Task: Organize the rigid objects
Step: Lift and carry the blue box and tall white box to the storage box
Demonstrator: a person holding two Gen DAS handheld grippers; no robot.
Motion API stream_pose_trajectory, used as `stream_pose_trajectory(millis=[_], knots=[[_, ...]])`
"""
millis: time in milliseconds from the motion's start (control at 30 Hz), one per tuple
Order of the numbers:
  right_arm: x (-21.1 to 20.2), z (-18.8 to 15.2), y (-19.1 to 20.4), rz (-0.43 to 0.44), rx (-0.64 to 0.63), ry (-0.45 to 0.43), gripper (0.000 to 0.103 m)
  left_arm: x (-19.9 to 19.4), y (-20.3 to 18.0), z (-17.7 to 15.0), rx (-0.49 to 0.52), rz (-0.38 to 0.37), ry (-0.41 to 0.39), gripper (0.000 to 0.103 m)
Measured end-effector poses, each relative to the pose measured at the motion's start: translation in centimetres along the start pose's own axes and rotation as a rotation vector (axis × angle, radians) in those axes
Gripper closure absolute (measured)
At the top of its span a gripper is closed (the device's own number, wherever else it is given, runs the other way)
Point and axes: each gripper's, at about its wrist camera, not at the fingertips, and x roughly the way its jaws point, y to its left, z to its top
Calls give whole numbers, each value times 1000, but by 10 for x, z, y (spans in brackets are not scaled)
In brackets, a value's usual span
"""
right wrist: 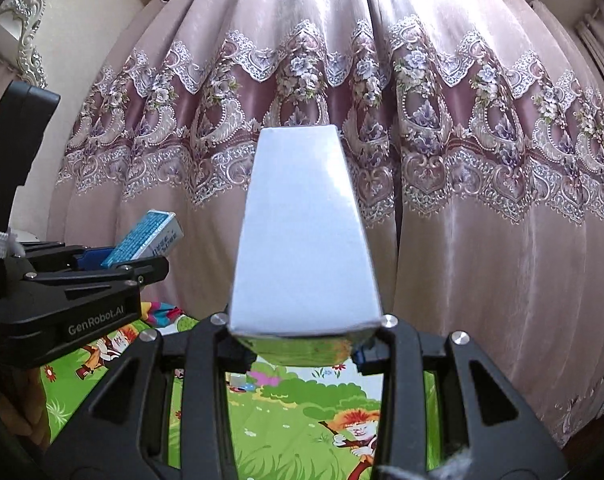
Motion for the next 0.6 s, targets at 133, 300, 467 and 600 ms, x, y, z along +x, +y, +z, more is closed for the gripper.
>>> stream_pose_trajectory(millis=[133, 300, 467, 600], knots=[[-6, 3, 2, 8, -2, -9, 64, -10, 3, 1, -6, 18, -22, 70], [-10, 8, 11, 32, -13, -20, 64, -20, 15, 0, -22, 38, -36, 70], [-14, 14, 23, 63, -22, -35, 64, -33, 30, 1, -31, 63, -51, 69], [-17, 19, 32, 111, -25, -37, 64, -48, 47, -3, -34, 89, -54, 69]])
